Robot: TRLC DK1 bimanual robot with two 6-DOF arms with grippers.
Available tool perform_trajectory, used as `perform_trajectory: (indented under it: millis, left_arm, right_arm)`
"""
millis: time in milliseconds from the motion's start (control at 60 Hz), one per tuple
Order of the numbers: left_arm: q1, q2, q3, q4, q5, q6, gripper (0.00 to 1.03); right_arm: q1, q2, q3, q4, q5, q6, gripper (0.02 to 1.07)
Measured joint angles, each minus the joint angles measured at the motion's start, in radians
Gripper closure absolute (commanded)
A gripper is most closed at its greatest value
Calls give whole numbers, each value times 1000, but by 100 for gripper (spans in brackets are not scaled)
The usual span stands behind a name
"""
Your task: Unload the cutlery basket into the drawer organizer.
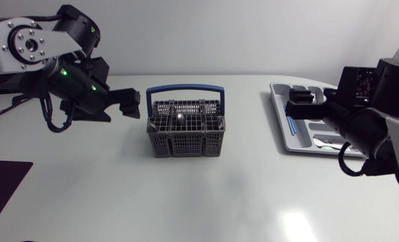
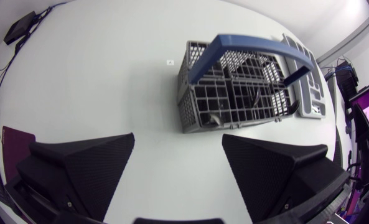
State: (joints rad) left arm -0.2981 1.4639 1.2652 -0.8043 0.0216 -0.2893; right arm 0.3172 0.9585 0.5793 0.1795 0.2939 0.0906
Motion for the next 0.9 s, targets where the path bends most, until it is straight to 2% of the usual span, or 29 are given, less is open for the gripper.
perform_trajectory:
  millis: [150,400,650,900]
  left_arm:
    - [-1,21,87,-35,-3,0,4]
    - [-58,80,195,-108,-48,-18,4]
    - [-103,110,284,-161,-68,-56,4]
    - [-159,158,325,-214,-90,-122,5]
  right_arm:
    - [43,17,0,0,35,7,7]
    - [117,61,62,-60,124,14,7]
    - [190,84,171,-197,149,48,7]
    - [233,151,278,-388,149,146,7]
